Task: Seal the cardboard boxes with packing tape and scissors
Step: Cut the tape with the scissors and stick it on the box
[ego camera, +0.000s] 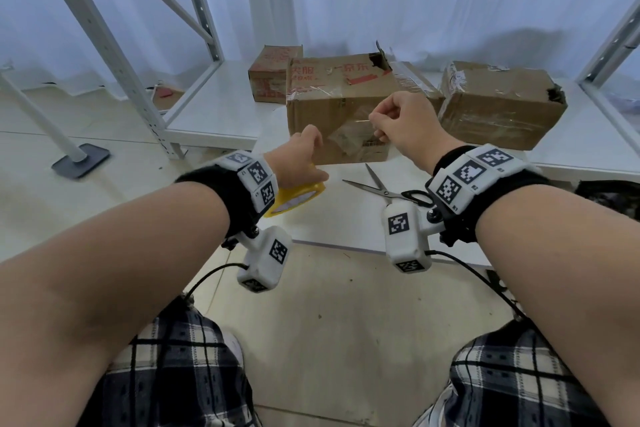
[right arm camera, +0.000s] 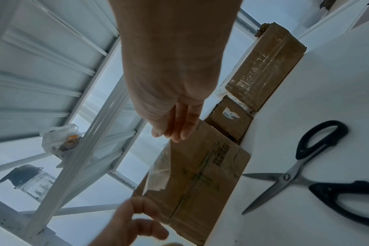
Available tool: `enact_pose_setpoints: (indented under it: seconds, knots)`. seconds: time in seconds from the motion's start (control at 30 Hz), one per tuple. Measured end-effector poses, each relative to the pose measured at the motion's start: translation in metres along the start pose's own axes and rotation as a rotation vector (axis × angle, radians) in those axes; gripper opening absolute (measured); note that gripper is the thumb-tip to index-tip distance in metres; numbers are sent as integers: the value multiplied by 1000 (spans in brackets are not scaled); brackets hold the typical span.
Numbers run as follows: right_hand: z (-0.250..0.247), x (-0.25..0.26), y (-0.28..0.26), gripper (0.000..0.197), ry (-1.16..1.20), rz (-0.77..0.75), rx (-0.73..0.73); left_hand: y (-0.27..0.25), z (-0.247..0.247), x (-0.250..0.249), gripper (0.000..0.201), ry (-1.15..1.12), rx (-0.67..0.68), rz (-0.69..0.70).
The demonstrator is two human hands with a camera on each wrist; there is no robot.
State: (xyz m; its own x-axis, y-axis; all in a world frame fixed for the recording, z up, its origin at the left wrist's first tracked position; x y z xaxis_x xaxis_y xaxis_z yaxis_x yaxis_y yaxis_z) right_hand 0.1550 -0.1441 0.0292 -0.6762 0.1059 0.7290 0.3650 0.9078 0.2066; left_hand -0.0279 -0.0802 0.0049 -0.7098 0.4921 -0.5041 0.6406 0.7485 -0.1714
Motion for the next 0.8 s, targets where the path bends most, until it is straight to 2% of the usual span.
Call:
enact_pose_setpoints:
  seconds: [0.13,0.3,0.33,0.4,0.47,0.53,0.57,0.67,0.8]
  knots:
    - [-10,5,-2,16,-31,-64,76,2,26,12,35,110,-61,-45]
    - [-12,10,2,16,-29,-108,106,5,35,17,32,185,141,-63]
    - [-12,13,3,15,-14,-113,115,6,28,16,31,151,137,-43]
    - [-11,18,6,15,10,-119,131,9,9,9,25,-54,-5,1]
    - [-9,23,11,13,16,-135,136,7,-15,-1,24,-463,-195,6]
    - [-5,30,17,11,14,-159,136,3,-34,-9,31,-797,-257,-9]
    - [-3,32,20,12,12,-170,134,3,-41,-11,33,-841,-239,1]
    - [4,43,30,13,-4,-211,133,2,-53,-8,29,-725,-143,48]
    - [11,52,44,10,-31,-211,114,6,-62,0,13,-726,-132,35]
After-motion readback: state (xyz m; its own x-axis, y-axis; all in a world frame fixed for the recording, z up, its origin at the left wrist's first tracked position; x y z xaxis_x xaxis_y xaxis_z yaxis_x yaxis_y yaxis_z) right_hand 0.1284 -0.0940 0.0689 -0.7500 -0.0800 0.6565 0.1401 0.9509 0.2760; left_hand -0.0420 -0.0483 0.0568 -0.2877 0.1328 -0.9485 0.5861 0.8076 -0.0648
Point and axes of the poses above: each hand's wrist, its own y-axis towards the middle knuckle, its own z-axis out of the palm, x = y × z, the point moved 1 cm from there along y, towards the middle knuckle, and after that the axes turned 8 degrees about -y, right-handed, at the moved point
